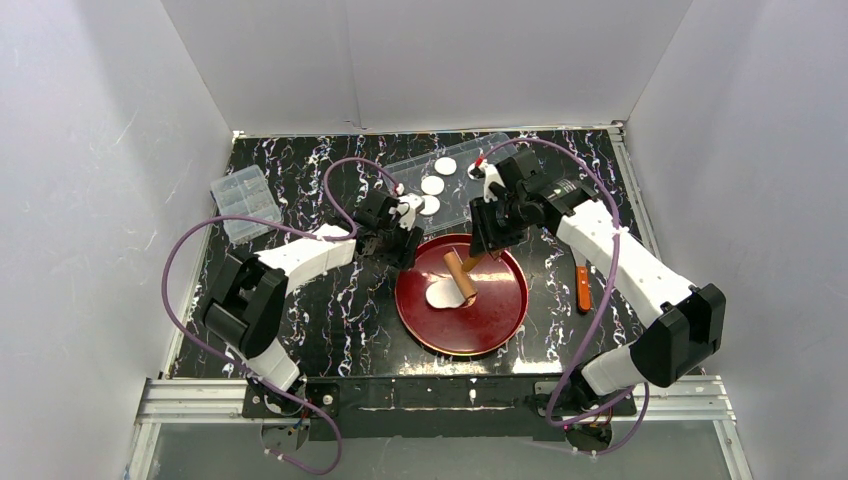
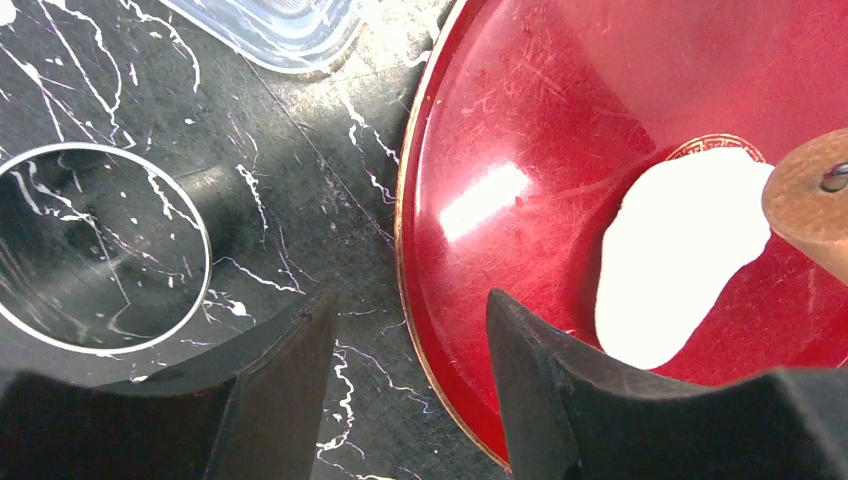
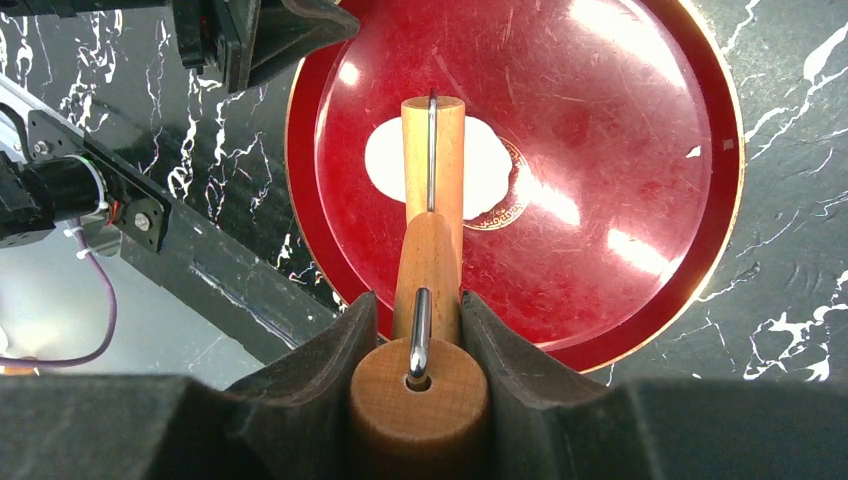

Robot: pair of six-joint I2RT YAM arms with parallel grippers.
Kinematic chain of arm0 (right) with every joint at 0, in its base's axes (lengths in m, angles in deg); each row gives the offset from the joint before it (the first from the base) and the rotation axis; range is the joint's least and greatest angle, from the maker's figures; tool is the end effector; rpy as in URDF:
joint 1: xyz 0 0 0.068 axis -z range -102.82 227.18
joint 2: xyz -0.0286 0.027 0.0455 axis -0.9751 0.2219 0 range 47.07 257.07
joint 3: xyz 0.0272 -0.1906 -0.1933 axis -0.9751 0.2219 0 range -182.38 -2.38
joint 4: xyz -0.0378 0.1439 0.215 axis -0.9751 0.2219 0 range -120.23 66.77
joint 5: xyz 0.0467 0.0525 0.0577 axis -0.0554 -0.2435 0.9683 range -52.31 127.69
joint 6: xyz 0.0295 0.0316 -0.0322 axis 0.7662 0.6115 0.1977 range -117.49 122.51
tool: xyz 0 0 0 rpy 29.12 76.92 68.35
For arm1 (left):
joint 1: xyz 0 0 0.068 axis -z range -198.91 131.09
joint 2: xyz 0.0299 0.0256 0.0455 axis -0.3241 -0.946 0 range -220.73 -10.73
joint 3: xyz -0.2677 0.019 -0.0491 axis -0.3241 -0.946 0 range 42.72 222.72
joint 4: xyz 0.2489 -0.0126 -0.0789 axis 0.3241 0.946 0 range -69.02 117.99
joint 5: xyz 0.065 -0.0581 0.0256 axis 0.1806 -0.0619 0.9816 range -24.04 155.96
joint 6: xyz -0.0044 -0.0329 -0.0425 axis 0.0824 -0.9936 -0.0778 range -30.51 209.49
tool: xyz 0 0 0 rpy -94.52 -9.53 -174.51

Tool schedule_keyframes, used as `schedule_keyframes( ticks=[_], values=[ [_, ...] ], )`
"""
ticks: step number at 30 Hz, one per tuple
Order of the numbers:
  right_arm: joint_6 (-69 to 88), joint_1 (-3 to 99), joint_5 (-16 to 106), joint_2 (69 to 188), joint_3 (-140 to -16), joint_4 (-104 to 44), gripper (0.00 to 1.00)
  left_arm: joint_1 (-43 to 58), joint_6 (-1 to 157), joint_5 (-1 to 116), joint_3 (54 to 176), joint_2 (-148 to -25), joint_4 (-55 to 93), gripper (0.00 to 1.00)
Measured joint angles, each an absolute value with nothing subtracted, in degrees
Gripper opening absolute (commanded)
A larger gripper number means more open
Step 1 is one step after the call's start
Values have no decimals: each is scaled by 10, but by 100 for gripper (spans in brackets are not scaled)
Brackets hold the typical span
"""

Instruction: Roll out the dumpling wrappers from the dough

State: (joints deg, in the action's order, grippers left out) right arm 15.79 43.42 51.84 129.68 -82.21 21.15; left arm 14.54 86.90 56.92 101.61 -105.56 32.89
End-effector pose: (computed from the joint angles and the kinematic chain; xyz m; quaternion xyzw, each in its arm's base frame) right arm 0.2423 0.1723 0.3355 -0.2051 0.9225 0.2293 0.2333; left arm 0.2881 -0.1971 0.2004 0.2748 0.8891 -0.1808 0.3182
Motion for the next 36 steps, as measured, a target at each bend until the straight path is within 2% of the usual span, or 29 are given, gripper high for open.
schedule_keyframes(
  ticks=[4,13,22,29,31,34,36],
  values=[
    [157,433,514,1297,-821,211,1,144,878,570,1016,-1051,333,49],
    [158,422,498,1332,-780,187,1,144,870,553,1014,-1037,335,50],
    [163,406,483,1369,-765,154,1,144,836,609,1013,-1104,347,47],
    [171,376,425,1372,-764,142,1,143,820,616,1015,-1109,340,32],
    [174,368,414,1370,-759,133,1,143,816,615,1017,-1113,338,22],
    [178,361,400,1370,-758,129,1,142,805,601,1022,-1121,331,1],
    [179,357,392,1370,-759,129,1,142,799,595,1027,-1124,330,0]
  ],
)
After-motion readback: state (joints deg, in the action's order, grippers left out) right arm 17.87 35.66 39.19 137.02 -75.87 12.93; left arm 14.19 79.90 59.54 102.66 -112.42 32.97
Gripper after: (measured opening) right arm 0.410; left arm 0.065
